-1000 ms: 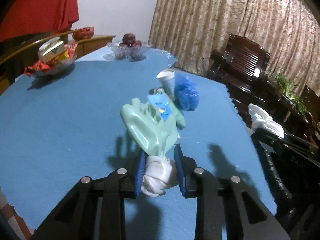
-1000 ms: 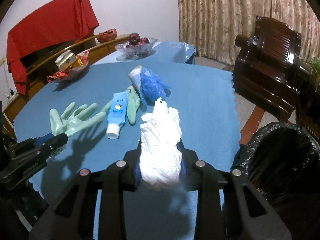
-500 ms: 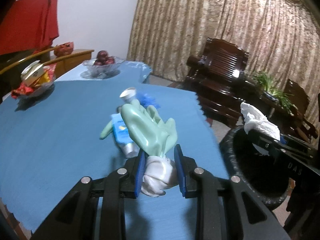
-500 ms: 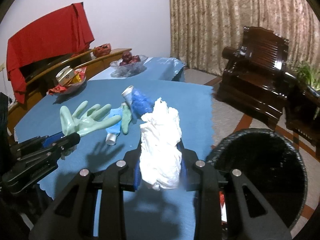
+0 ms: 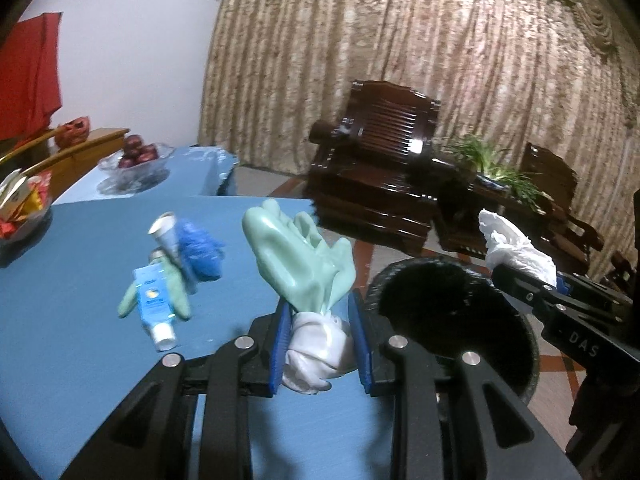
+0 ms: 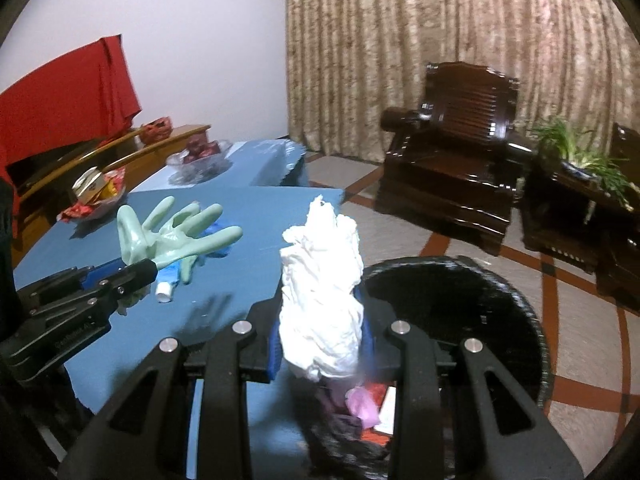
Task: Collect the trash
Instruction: 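Carry glove and tissues over the bin and open both tools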
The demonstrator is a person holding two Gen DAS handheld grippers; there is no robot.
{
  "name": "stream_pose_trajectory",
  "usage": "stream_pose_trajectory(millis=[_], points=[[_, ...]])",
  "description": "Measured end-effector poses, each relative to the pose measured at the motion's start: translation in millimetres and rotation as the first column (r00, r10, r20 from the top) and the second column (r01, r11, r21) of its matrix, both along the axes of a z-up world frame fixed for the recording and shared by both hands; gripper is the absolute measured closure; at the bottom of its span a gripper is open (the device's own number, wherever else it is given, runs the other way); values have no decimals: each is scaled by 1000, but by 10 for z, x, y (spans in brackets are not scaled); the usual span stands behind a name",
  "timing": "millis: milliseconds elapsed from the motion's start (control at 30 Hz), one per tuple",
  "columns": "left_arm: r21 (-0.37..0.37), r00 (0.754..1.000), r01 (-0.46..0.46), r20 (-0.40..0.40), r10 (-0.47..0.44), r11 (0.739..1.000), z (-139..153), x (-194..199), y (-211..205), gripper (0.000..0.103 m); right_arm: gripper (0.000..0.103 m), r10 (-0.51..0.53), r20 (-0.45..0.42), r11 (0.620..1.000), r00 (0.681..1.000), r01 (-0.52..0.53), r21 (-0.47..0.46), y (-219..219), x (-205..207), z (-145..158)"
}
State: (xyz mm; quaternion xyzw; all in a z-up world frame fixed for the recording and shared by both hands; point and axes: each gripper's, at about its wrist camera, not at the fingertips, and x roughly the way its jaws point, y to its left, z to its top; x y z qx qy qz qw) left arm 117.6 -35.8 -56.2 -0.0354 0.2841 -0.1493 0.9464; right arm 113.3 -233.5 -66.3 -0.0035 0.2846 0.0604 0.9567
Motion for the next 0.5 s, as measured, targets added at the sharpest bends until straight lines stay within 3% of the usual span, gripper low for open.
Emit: stream_pose_trajectory(millis=[500], points=[[-2,986,166,-7,-166,986,-42,188,-889,75,74,-157,-15,987,987,157,-17,-803,-108,-154]])
